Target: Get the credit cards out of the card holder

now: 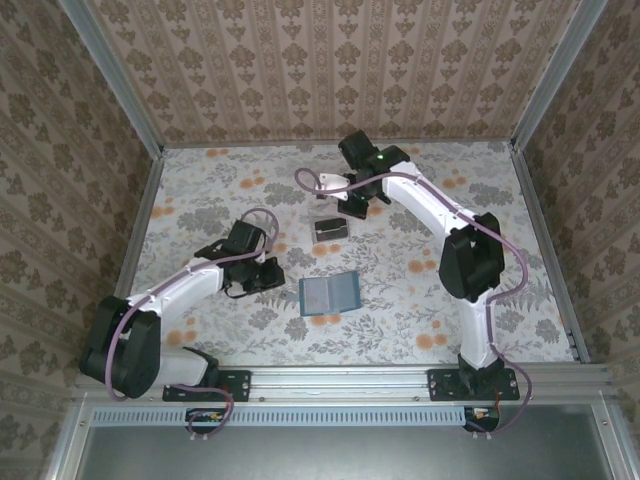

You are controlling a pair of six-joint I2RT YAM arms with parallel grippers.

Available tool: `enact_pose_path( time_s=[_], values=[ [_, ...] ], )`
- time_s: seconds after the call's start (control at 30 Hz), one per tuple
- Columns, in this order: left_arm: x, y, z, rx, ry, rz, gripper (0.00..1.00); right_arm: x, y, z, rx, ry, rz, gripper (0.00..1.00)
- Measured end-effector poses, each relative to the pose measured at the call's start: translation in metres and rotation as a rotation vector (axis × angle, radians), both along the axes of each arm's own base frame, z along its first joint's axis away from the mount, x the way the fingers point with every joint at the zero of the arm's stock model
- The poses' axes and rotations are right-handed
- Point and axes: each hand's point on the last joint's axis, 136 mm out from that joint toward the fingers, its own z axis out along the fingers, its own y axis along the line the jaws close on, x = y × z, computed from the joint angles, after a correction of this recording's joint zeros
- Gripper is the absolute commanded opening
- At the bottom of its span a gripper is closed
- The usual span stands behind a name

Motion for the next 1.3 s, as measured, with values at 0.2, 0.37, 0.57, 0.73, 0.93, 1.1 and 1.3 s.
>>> enact_pose_path(
  time_s=[0.2, 0.37, 0.57, 0.73, 0.93, 1.1, 1.3],
  values=[
    [0.002, 0.012, -0.005, 0.006, 0.021, 0.043, 0.14, 0.023, 0.016, -0.003, -0.038, -0.027, 0.092, 0.00],
    [0.002, 0.016, -0.007, 0.008, 0.028, 0.056, 0.14, 0.026, 0.018, -0.025, -0.078, 0.021, 0.127, 0.00],
    [0.002, 0.017, -0.008, 0.004, 0.036, 0.059, 0.14, 0.017, 0.014, -0.048, -0.117, 0.093, 0.137, 0.00],
    [0.002, 0.016, -0.008, 0.001, 0.039, 0.058, 0.14, 0.009, 0.009, -0.052, -0.147, 0.127, 0.134, 0.00],
    [0.001, 0.015, -0.008, -0.004, 0.041, 0.055, 0.14, 0.000, 0.005, -0.052, -0.167, 0.162, 0.132, 0.00],
    [0.001, 0.015, -0.008, -0.004, 0.042, 0.055, 0.14, 0.000, 0.006, -0.054, -0.168, 0.167, 0.129, 0.16],
    [0.001, 0.016, -0.008, -0.003, 0.043, 0.055, 0.14, 0.010, 0.009, -0.065, -0.174, 0.149, 0.105, 0.21]
  ],
)
